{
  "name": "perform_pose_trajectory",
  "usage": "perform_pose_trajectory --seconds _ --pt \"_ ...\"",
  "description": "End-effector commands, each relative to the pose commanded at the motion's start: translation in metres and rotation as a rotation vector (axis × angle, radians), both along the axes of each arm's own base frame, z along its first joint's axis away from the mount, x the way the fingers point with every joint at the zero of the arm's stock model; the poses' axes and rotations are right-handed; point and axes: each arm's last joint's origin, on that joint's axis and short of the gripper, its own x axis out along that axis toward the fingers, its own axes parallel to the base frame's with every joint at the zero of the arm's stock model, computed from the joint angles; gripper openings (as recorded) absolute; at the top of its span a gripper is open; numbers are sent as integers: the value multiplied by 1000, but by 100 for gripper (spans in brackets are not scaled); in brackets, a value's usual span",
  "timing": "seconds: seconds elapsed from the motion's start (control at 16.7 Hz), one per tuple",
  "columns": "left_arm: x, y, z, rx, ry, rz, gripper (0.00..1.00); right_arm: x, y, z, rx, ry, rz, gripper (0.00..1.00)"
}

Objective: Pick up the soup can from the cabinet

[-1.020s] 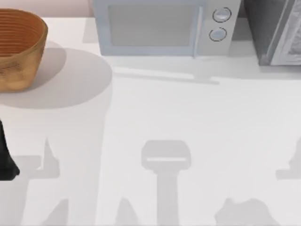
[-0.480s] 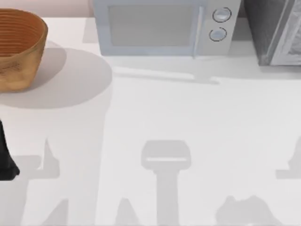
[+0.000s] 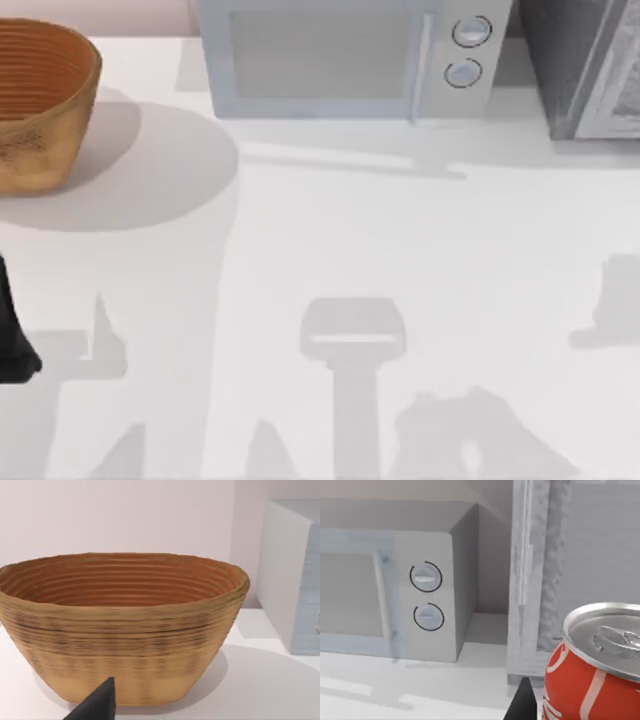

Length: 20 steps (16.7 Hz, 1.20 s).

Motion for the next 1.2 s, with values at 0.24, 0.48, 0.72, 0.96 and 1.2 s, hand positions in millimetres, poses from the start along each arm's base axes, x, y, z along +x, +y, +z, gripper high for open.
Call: perform_pose_trajectory --seconds 0.24,0.48,0.72,0.96,1.2 --pt "0 0 0 0 0 0 100 22 0 15 3 -15 64 0" --pt "0 0 0 0 0 0 100 48 -2 24 7 -30 123 0" --pt "0 0 0 0 0 0 100 77 -3 22 7 -20 196 0" --pt "0 0 0 0 0 0 100 106 -3 14 11 -12 282 0" --pt "0 0 0 0 0 0 100 136 -8 1 7 -22 339 0"
